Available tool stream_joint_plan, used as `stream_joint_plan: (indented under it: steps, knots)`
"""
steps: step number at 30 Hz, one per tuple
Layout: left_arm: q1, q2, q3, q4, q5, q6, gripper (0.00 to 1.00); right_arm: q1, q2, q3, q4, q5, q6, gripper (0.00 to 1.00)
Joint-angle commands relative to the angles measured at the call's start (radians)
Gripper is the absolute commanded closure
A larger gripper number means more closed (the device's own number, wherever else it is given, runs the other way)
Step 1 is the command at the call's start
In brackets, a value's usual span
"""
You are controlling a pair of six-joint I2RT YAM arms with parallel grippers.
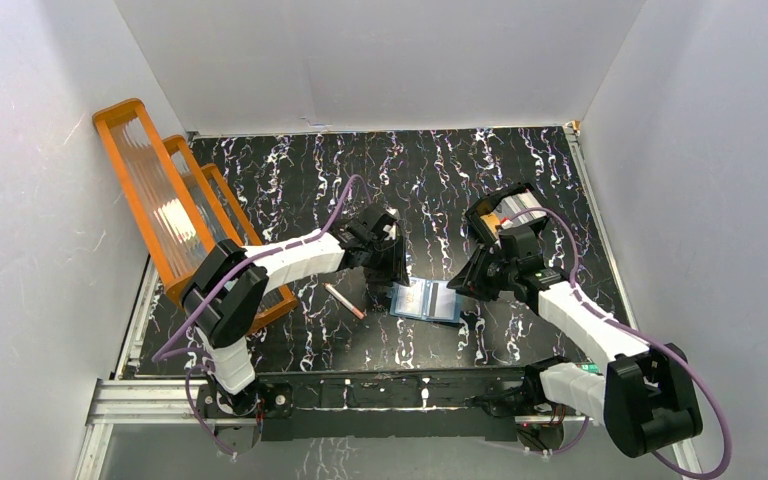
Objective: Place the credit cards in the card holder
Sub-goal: Insert the credit card into the card holder, then turn over the card slot in the card holder.
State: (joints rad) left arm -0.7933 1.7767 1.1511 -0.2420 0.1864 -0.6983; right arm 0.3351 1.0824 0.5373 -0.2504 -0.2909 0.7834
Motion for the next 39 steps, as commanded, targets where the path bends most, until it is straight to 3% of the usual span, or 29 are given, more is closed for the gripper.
stream_joint_plan:
  steps: [1, 9, 17, 39]
  knots:
    - [0.003, -0.038, -0.022, -0.04, -0.017, 0.037, 0.55, 0.004, 0.022, 0.005, 0.065, -0.004, 0.007, 0.6]
    - [0.004, -0.004, -0.054, -0.01, 0.012, 0.036, 0.56, 0.004, 0.071, -0.023, 0.106, 0.004, -0.004, 0.58]
    - [0.004, -0.01, -0.066, -0.001, 0.01, 0.033, 0.68, 0.003, 0.131, -0.049, 0.156, 0.001, -0.015, 0.55]
    - [0.004, 0.016, -0.099, 0.067, 0.026, 0.034, 0.73, 0.004, 0.202, -0.08, 0.343, -0.15, 0.035, 0.54]
